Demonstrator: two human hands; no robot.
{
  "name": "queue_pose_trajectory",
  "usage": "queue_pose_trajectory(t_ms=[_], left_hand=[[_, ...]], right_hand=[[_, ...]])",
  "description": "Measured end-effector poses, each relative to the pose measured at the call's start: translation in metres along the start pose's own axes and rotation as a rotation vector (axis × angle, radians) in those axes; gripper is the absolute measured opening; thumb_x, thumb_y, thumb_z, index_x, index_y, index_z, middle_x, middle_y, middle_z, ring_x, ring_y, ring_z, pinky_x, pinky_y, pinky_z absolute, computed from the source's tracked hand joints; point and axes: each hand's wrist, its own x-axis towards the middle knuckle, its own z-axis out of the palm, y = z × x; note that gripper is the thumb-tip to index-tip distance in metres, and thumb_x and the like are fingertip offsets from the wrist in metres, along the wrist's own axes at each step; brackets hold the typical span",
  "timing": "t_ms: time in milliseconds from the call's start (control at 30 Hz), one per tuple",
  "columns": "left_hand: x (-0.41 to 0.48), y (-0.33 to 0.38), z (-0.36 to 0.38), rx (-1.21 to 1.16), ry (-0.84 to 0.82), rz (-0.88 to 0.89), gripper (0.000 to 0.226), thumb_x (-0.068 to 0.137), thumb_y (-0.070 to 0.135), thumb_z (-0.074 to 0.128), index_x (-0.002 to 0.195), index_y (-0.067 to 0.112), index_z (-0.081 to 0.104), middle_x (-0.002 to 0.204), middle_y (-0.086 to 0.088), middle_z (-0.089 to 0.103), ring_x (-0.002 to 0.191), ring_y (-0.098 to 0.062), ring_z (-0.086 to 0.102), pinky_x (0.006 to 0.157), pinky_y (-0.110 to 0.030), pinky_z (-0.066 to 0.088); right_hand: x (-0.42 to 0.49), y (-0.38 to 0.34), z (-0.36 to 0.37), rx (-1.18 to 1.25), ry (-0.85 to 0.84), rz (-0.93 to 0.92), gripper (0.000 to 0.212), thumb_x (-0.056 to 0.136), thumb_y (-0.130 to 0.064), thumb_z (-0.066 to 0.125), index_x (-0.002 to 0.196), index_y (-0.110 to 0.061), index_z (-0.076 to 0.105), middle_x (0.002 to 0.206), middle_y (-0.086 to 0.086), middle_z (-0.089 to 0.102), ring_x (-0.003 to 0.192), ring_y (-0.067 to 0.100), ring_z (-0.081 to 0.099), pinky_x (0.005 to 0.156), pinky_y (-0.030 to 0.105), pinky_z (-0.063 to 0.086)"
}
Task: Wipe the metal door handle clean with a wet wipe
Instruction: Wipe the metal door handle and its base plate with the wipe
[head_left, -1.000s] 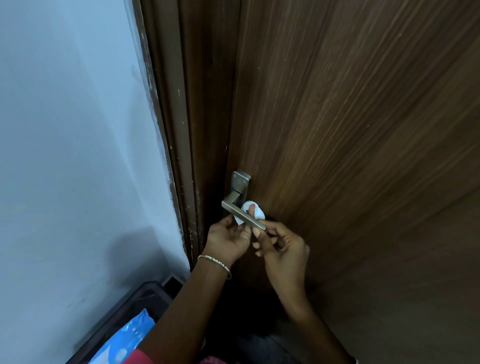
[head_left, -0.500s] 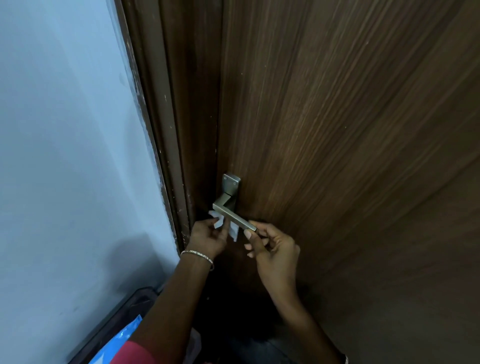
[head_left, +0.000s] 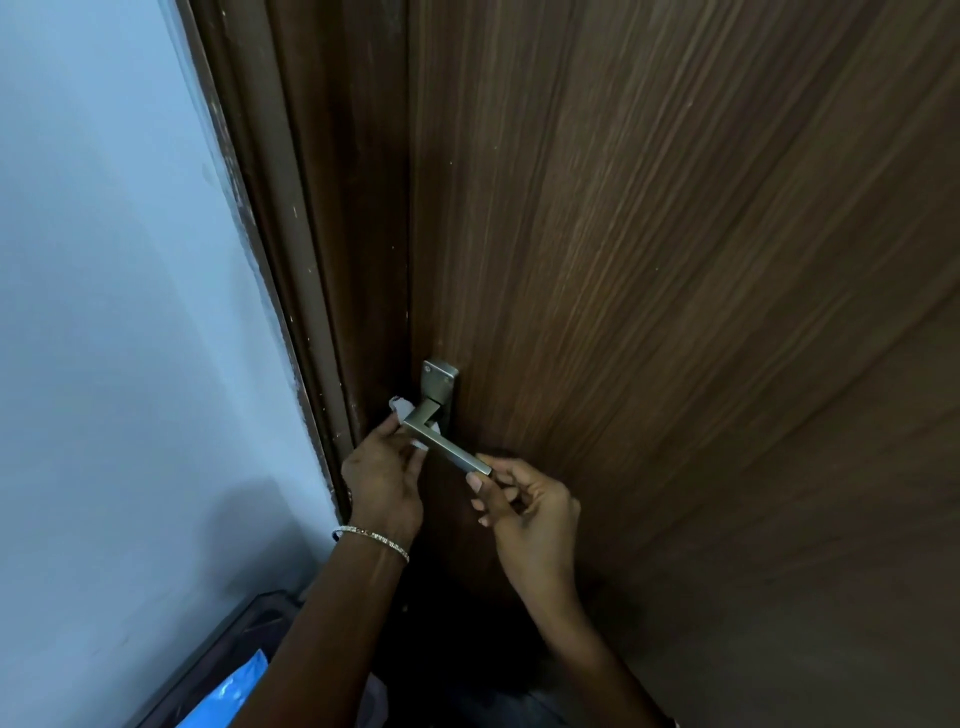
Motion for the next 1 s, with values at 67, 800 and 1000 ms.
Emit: queue_pose_trajectory(t_ms=[67, 800, 1000], left_hand=[[0.004, 0.001, -0.005, 0.11, -0.028, 0.098, 0.029, 0.091, -0.008, 0.053, 0.095, 0.011, 0.074, 0.1, -0.01, 0.074, 0.085, -0.019, 0.073, 0.065, -0.023, 0.059], [-0.01, 0.018, -0.008, 1.15, -0.139, 1.01, 0.033, 0.088, 0.002, 0.059, 0.105, 0.025, 0.076, 0.094, 0.006, 0.077, 0.059, -0.007, 0.065, 0.058, -0.016, 0.051], [-0.014, 0.016, -0.021, 1.07, -0.079, 0.945, 0.018, 0.087, 0.021, 0.07, 0.103, 0.029, 0.077, 0.098, 0.012, 0.076, 0.082, 0.007, 0.067, 0.077, 0.003, 0.043]], right_hand=[[0.001, 0.0, -0.001, 0.005, -0.016, 0.007, 0.018, 0.088, -0.022, 0.075, 0.102, -0.033, 0.076, 0.083, -0.01, 0.077, 0.072, 0.007, 0.074, 0.058, 0.016, 0.057], [0.008, -0.004, -0.013, -0.123, -0.076, -0.042, 0.021, 0.085, -0.018, 0.078, 0.104, -0.027, 0.078, 0.082, -0.017, 0.076, 0.078, -0.001, 0.072, 0.067, 0.009, 0.053], [0.009, -0.005, -0.015, -0.131, -0.094, -0.049, 0.021, 0.086, -0.02, 0.078, 0.105, -0.027, 0.078, 0.089, -0.018, 0.077, 0.085, 0.0, 0.073, 0.072, 0.012, 0.055]])
